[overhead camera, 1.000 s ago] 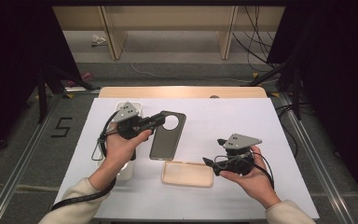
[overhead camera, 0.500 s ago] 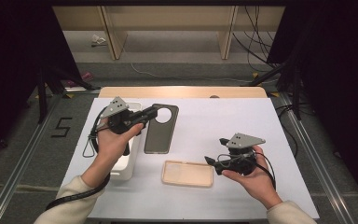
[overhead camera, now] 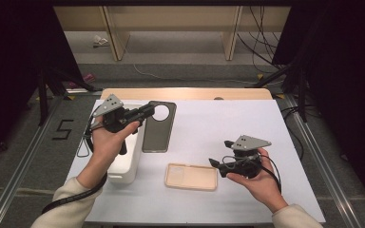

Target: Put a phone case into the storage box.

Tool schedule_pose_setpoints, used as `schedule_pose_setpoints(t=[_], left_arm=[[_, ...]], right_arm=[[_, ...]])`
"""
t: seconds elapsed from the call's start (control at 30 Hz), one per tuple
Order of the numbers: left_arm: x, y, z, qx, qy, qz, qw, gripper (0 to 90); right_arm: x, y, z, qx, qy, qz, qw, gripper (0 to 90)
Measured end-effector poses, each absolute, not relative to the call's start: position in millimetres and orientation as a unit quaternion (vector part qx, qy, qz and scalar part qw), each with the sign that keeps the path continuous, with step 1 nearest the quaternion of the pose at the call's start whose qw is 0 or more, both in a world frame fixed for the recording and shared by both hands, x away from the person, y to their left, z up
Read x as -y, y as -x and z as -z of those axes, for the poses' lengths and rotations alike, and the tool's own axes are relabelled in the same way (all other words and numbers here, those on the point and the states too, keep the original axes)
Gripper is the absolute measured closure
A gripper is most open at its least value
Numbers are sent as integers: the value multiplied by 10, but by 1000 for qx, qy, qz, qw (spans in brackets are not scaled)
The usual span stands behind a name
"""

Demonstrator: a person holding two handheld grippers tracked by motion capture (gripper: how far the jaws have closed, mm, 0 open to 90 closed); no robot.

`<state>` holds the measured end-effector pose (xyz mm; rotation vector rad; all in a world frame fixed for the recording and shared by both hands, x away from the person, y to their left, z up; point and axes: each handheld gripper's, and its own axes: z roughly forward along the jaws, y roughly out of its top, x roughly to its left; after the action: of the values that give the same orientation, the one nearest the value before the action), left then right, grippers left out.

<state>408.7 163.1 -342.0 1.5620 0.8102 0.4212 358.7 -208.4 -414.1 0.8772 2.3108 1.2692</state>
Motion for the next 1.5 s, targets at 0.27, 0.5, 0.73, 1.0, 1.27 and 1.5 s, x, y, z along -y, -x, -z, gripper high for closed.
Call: schedule_pose_setpoints(t=[0.27, 0.5, 0.73, 1.0, 1.27, 1.5], left_arm=[[-1721, -4110, 3378, -353, -675, -183, 621, 810], [-1792, -4123, 3339, -354, -672, -186, 623, 810], [-1861, -4138, 3306, -354, -671, -189, 624, 810], [-1928, -4145, 3271, -354, -669, -199, 623, 810], [-1972, -4150, 3252, -351, -670, -212, 619, 810], [-2010, -4156, 3235, -352, -667, -217, 620, 810]], right_arm=[[2089, -3588, 4141, -817, -312, -450, 181, 165], [2093, -3590, 4142, -816, -314, -451, 181, 165], [2092, -3591, 4143, -816, -314, -451, 180, 165], [2093, -3591, 4144, -816, -314, -451, 180, 165], [2094, -3592, 4145, -816, -314, -450, 180, 165], [2093, -3592, 4146, -816, -315, -451, 179, 165]])
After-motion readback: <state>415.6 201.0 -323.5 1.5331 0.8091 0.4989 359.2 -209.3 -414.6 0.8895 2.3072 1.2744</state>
